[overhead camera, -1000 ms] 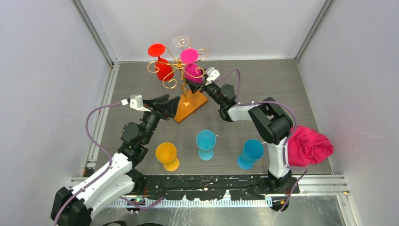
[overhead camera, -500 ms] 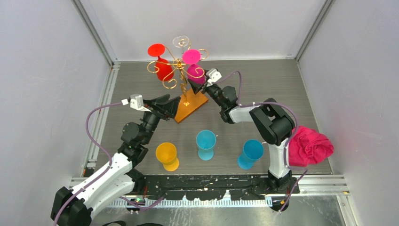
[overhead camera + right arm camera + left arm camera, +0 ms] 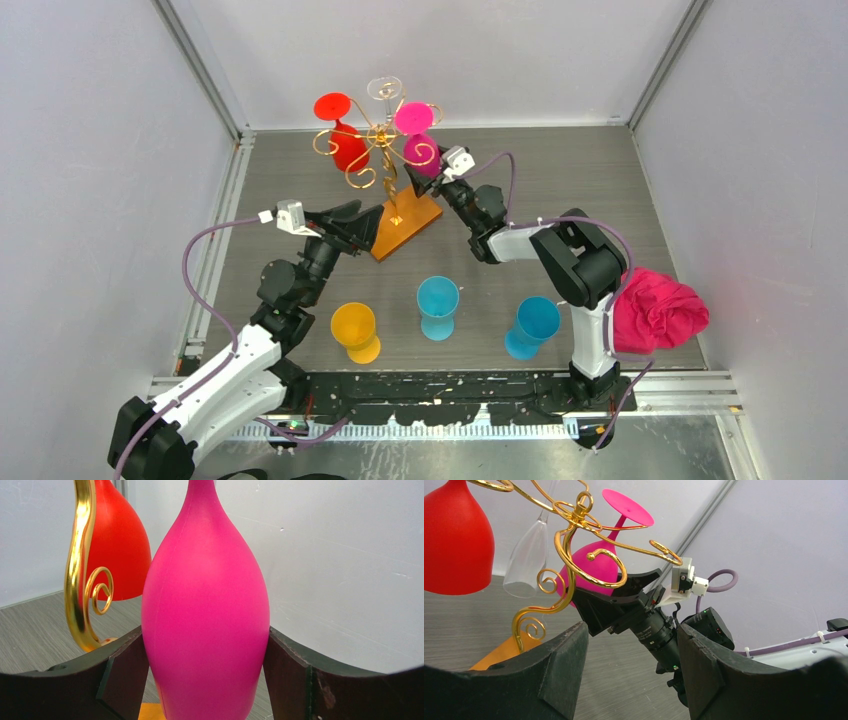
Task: Place the wine glass upside down on the wine glass rack
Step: Adjust the wine glass in the wine rack.
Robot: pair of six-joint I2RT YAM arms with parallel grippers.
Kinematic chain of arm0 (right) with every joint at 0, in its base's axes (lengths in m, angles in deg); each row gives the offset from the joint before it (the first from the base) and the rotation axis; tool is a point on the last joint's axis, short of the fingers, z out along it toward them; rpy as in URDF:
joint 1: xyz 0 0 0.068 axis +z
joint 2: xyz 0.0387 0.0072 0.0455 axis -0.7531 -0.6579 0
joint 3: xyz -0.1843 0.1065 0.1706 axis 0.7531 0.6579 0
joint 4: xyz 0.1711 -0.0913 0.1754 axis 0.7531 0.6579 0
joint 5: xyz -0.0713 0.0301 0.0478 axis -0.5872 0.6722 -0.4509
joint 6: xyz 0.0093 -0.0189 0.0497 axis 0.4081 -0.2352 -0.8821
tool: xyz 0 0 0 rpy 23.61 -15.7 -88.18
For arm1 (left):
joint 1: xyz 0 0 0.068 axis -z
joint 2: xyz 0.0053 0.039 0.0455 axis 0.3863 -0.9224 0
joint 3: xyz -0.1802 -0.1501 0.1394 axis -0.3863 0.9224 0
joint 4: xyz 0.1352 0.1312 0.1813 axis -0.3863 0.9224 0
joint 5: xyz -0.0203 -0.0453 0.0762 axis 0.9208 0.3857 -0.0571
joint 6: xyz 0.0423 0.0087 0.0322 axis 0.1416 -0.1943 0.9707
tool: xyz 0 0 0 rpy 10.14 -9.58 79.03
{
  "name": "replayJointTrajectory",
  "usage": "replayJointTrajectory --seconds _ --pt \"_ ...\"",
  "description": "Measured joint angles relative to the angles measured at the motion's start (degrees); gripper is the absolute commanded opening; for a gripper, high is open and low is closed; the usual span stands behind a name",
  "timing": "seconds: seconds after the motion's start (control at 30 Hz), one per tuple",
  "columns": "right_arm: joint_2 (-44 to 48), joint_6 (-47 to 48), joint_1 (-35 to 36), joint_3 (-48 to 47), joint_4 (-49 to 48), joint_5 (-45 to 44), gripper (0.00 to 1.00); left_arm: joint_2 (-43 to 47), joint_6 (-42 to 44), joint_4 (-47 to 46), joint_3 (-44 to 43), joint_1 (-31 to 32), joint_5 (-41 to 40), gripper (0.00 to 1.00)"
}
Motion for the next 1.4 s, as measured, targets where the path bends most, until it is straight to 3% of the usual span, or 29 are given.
replayJointTrajectory --seconds 1.4 --pt "2.12 2.73 -1.57 1.55 -1.92 -9.73 0.29 -1.03 -0.98 0.02 0.37 0.0 0.85 0.66"
